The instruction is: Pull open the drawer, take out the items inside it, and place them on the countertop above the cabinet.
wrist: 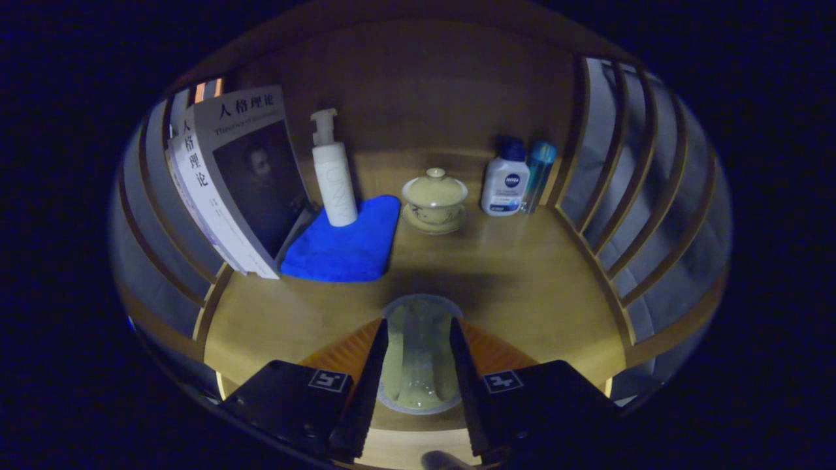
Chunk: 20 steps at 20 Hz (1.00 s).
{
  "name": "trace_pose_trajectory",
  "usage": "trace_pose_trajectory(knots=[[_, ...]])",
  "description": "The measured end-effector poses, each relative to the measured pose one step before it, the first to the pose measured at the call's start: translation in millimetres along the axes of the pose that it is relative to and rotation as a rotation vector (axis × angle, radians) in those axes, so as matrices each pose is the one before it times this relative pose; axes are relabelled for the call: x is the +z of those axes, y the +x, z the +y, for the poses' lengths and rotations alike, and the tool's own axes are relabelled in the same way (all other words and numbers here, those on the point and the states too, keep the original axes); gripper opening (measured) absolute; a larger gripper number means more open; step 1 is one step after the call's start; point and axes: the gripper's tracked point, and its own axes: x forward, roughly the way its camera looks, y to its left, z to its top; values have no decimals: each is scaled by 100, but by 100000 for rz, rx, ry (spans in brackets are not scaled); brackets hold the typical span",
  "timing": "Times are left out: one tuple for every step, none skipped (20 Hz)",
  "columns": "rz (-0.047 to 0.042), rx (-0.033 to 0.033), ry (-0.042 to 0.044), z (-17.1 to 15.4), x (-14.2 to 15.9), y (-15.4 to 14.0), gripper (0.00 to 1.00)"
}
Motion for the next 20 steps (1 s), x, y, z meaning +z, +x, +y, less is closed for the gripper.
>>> trace_pose_trajectory(knots=[[-2458, 558, -168, 108, 368, -519, 61], [-2112, 1086, 22, 203, 243, -788, 61], [-2459, 1291, -107, 330, 199, -782, 62], [-2113, 212, -545, 125, 182, -813, 62], [-1559, 1115, -864, 251, 19, -808, 62], [-2509, 988, -770, 352, 28, -1038, 63], [-2075, 738, -207, 225, -102, -900, 64], [-1779, 1203, -138, 386, -90, -1073, 64], [-2196, 1380, 113, 422, -160, -1261, 65], [-1914, 891, 233, 282, -92, -1234, 72], [-1842, 689, 637, 173, -76, -1102, 79], [-2227, 1558, 1236, 443, -66, -1463, 86], [-2309, 1067, 100, 275, -105, -1138, 86], [-3115, -1245, 163, -288, 28, -1299, 86], [-2002, -945, 349, -230, 99, -1158, 87], [-2836, 680, 219, 250, -74, -1430, 89], [-2399, 602, -51, 221, -116, -1173, 94], [-2371, -203, -319, -91, 13, -1328, 100], [-2937, 329, -182, 124, 206, -1379, 100], [-3472, 1165, -510, 286, 298, -1392, 100]])
